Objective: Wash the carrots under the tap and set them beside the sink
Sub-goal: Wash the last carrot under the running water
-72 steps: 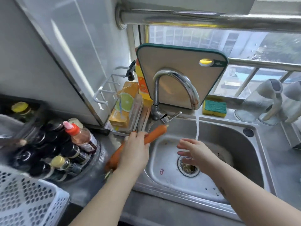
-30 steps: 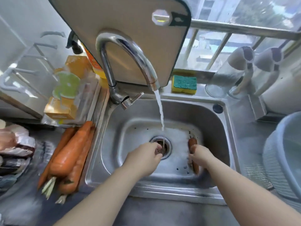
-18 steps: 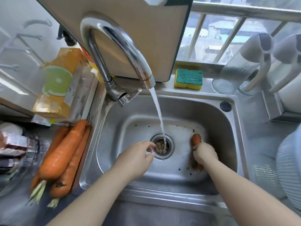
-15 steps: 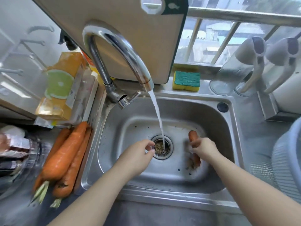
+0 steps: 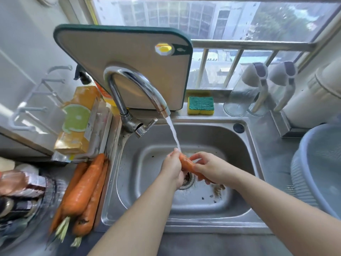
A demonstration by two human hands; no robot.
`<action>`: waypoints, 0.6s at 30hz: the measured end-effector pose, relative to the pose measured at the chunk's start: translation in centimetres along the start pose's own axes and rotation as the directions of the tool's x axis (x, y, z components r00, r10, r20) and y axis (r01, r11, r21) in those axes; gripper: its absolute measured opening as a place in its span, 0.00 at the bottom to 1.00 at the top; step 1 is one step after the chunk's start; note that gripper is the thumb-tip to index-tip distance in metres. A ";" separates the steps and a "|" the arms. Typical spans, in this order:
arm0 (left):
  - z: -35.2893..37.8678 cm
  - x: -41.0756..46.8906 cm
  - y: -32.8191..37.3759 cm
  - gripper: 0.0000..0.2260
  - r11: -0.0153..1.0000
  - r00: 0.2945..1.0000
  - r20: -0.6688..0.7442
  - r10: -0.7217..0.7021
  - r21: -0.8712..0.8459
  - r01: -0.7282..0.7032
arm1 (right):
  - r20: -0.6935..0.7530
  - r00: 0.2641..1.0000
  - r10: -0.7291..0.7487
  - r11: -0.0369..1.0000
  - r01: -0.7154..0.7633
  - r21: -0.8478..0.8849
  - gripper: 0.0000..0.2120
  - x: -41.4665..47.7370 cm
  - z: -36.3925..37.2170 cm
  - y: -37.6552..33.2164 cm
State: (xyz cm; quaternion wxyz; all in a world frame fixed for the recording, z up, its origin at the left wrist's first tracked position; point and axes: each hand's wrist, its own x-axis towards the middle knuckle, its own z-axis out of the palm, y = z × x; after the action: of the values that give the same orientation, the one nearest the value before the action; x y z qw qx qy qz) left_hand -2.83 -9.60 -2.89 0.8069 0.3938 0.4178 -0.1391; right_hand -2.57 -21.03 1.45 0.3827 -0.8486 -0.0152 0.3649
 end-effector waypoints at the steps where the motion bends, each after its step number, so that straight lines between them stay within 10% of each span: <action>1: 0.5 0.1 -0.1 0.12 1.000 0.999 -0.035 -0.009 -0.009 0.009 | -0.024 0.999 -0.026 0.987 0.022 -0.162 0.15 0.1 0.3 0.0; 5: 1.9 0.5 0.4 0.15 0.994 0.994 -0.105 -0.001 -0.106 -0.010 | -0.073 0.994 -0.079 0.923 0.045 -0.381 0.13 1.0 1.4 0.5; 9: 0.8 0.5 1.2 0.14 0.984 0.995 0.072 -0.066 -0.162 0.077 | 0.108 0.993 0.045 0.998 -0.048 0.031 0.20 1.5 0.5 0.5; 13: -1.0 0.2 0.8 0.11 0.991 0.966 0.257 -0.011 -0.127 0.045 | 0.325 0.936 0.135 0.808 -0.294 0.510 0.22 2.0 0.4 0.7; 18: -2.1 0.4 0.3 0.05 0.983 0.940 0.324 0.108 0.104 -0.149 | 0.382 0.915 0.126 0.856 -0.296 0.425 0.25 2.8 0.8 1.0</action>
State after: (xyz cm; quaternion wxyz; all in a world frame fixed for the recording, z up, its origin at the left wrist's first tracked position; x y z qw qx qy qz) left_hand -3.58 -7.78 -3.75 0.8442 0.4432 0.2463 -0.1738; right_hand -1.31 -20.39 -1.23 0.5269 -0.6490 0.1031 0.5390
